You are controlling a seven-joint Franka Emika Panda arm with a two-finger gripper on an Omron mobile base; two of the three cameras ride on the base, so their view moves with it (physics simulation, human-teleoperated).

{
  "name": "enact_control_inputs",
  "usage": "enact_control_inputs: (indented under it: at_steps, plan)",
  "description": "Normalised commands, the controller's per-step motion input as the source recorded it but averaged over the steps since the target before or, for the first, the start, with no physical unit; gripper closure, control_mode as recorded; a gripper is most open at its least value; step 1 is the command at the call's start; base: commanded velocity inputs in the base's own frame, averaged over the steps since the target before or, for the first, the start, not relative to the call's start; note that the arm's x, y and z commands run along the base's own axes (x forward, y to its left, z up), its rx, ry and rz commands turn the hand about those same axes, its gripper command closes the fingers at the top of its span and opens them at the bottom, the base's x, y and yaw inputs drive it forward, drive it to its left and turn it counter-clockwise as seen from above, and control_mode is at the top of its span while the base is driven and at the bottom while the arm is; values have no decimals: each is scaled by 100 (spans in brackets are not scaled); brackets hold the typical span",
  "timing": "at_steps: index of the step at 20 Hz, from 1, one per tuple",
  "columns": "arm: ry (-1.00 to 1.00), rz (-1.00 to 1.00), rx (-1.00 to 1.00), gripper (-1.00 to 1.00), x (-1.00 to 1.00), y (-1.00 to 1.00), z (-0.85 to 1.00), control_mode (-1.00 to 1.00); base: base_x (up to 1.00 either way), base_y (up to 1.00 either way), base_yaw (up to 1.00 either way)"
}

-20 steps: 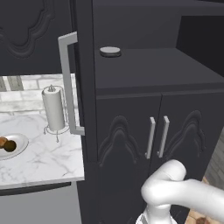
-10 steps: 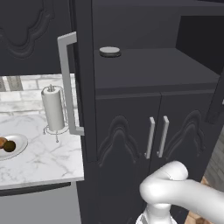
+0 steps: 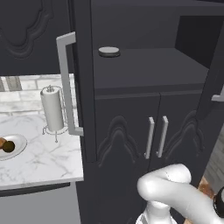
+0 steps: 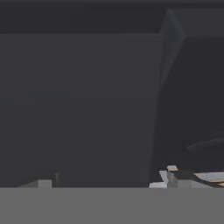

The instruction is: Pick the avocado and bread from the counter and place them on the plate. Then pick the jam from the cabinet and place it next to the plate. Lastly close the cabinet door.

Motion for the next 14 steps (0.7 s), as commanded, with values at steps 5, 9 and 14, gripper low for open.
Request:
enact_control_inputs:
  at_steps: [5,9,14]
  plan:
    - [1,-52,-21,-100,30,99,8,-100,0,0,0]
    - [8,-48,-23,-100,60,100,1,-100,0,0,0]
    - [12,-38,-21,-100,99,100,-1,-100,0,0,0]
